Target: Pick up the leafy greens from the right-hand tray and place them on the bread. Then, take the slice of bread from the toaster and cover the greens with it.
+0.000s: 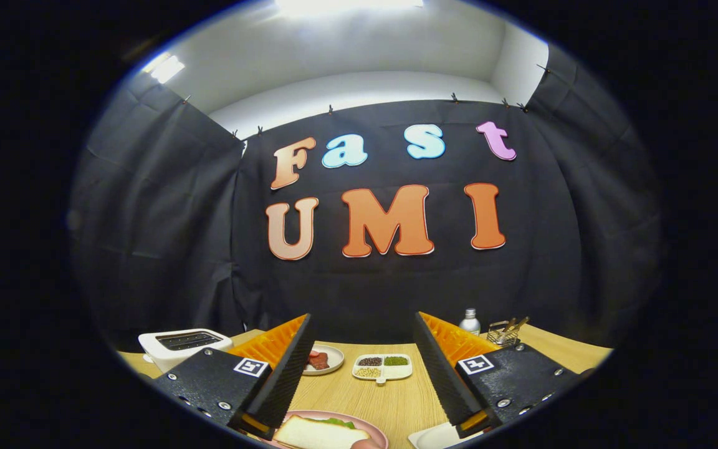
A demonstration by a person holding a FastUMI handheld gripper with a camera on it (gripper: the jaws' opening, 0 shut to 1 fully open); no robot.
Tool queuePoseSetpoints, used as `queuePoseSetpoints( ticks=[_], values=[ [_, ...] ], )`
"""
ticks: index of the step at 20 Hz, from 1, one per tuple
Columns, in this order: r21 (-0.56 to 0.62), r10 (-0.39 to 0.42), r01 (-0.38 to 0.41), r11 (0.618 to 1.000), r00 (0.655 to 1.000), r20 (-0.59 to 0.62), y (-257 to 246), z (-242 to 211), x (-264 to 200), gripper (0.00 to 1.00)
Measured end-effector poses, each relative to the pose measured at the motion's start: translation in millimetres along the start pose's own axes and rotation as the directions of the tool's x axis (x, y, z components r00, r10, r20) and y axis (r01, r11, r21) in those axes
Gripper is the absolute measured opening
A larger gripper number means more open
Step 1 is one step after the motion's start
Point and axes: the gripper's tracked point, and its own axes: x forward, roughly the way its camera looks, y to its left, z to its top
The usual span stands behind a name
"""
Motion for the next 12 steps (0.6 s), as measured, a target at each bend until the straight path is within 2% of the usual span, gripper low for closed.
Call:
queuePoseSetpoints(
  ticks=[12],
  values=[
    [-0.011, -0.002, 0.002, 1.0, 1.0, 0.024, -4.1, 3.5, 2.1, 0.95]
  ],
)
